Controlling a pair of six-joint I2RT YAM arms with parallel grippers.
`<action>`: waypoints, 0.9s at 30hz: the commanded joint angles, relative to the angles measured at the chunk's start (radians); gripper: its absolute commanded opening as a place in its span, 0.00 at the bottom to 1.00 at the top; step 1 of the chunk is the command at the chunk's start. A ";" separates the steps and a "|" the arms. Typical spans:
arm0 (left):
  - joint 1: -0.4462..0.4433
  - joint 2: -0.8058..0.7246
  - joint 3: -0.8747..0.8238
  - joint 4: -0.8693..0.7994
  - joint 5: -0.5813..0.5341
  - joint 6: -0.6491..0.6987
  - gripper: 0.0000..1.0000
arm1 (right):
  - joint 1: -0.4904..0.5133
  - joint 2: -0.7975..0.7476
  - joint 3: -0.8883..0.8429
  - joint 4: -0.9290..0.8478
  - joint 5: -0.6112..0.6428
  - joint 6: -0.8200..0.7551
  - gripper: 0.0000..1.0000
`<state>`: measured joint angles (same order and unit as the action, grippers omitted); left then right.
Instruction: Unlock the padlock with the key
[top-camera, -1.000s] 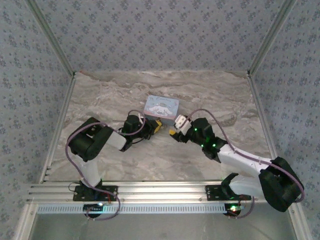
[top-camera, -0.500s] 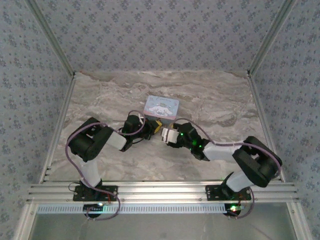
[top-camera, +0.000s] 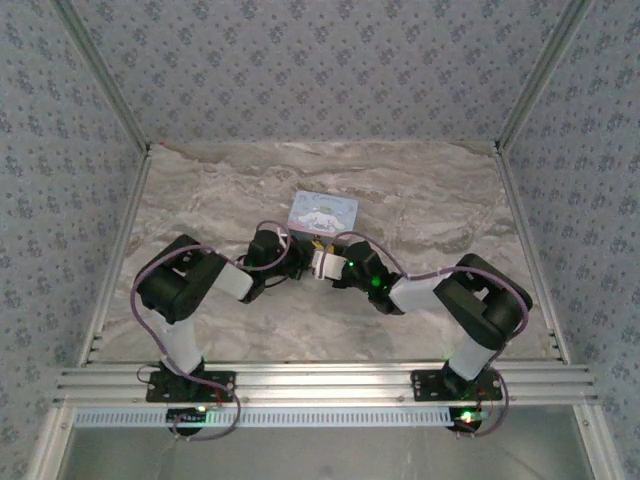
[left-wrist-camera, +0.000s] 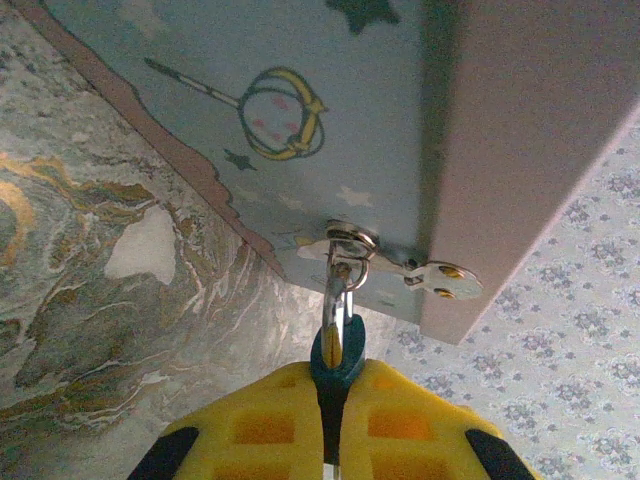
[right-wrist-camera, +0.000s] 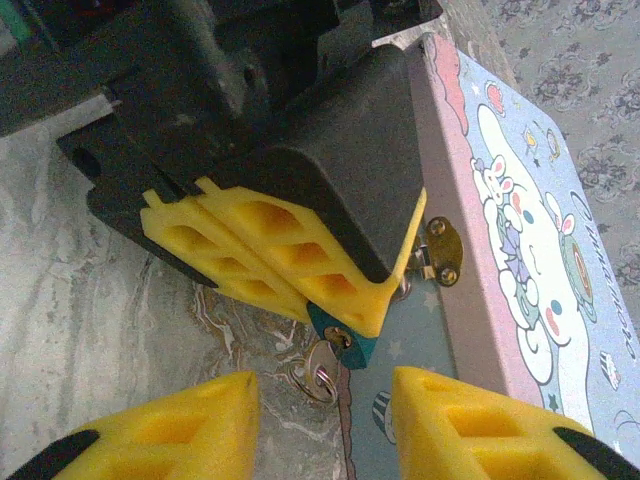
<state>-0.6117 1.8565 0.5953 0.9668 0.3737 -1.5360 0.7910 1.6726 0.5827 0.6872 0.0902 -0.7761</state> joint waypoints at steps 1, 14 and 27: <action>-0.008 -0.023 0.019 -0.004 0.007 -0.008 0.00 | 0.007 0.022 0.029 0.041 0.022 0.003 0.35; -0.010 -0.016 0.023 0.000 0.014 -0.011 0.00 | 0.009 0.057 0.042 0.056 0.038 0.023 0.17; -0.014 -0.005 0.029 0.009 0.022 -0.017 0.00 | 0.013 0.067 0.047 0.095 0.093 0.088 0.01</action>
<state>-0.6117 1.8565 0.6037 0.9607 0.3660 -1.5478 0.7994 1.7267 0.6037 0.7315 0.1425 -0.7361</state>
